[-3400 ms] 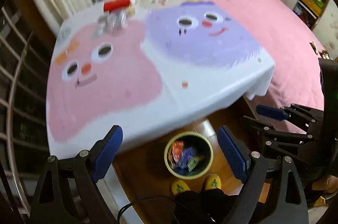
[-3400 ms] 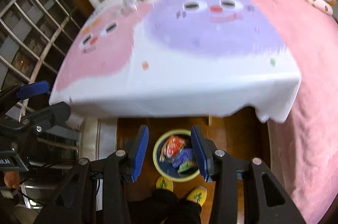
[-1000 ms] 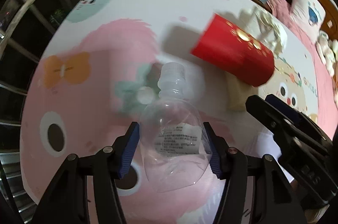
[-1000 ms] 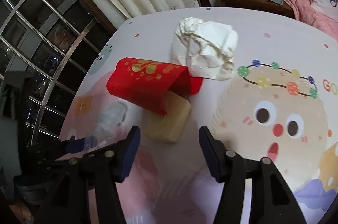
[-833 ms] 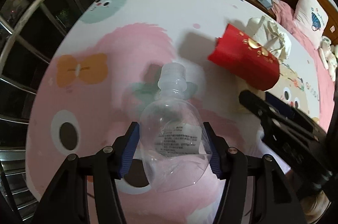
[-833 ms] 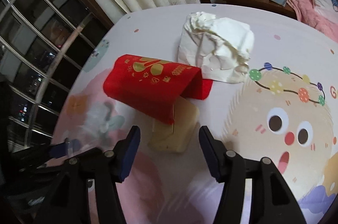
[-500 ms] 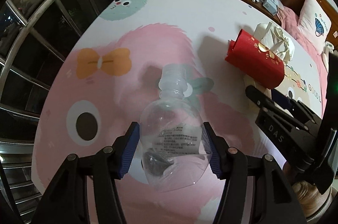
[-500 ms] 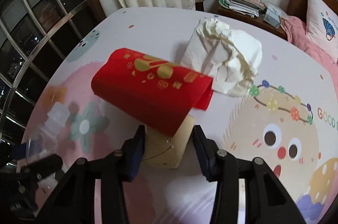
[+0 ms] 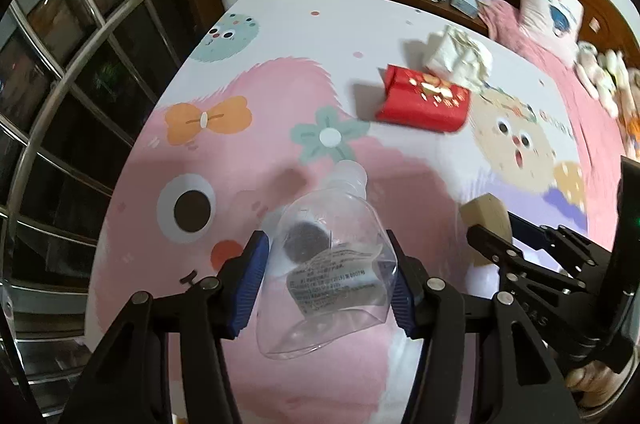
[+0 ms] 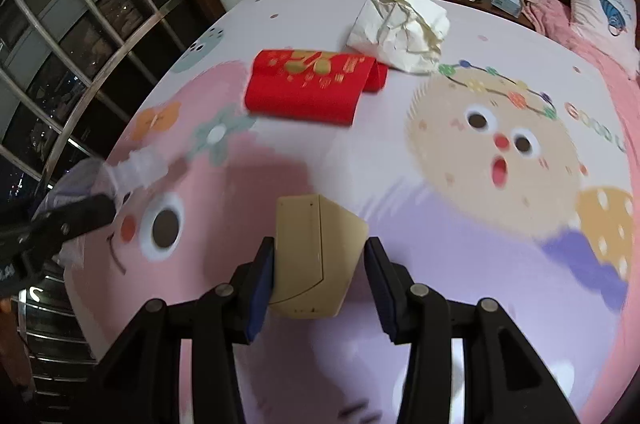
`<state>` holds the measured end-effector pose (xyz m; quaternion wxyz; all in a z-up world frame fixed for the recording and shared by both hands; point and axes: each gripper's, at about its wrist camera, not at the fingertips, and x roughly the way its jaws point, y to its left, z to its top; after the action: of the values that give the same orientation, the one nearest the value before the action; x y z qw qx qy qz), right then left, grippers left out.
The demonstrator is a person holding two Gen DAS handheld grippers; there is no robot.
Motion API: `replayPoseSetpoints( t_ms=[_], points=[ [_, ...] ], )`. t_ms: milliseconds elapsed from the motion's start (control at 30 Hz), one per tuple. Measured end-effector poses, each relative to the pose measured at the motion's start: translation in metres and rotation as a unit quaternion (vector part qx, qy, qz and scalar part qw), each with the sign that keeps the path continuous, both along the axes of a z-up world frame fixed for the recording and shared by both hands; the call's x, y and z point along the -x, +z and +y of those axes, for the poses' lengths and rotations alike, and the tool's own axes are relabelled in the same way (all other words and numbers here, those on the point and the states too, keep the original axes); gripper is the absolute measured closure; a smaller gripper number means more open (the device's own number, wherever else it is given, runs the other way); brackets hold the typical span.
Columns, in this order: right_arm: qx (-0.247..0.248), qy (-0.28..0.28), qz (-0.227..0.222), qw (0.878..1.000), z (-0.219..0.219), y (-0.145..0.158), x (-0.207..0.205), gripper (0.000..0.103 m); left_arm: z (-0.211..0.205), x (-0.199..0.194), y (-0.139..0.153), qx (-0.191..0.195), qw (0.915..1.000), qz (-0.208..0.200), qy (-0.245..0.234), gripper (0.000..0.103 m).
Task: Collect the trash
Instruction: 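Carry the bottle and beige box down over the blue bin and open both tools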
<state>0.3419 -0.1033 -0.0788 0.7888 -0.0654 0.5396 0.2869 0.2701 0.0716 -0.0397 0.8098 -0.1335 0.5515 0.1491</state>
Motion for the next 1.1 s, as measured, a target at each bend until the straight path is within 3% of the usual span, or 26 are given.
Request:
replayPoseSetpoints(
  t_ms=[367, 667, 1100],
  points=[
    [-0.018, -0.072, -0.01, 0.997, -0.027, 0.034, 0.087, 0.059, -0.021, 0.07, 0.039, 0.001, 0.9945, -0.049, -0.092, 0.049],
    [-0.034, -0.153, -0.034, 0.987, -0.022, 0.053, 0.189, 0.059, -0.025, 0.148, 0.052, 0.013, 0.9778, -0.079, -0.194, 0.049],
    [-0.026, -0.199, -0.007, 0.98, -0.02, 0.047, 0.312, 0.059, -0.034, 0.246, 0.042, 0.037, 0.9587, -0.053, -0.277, 0.049]
  ],
)
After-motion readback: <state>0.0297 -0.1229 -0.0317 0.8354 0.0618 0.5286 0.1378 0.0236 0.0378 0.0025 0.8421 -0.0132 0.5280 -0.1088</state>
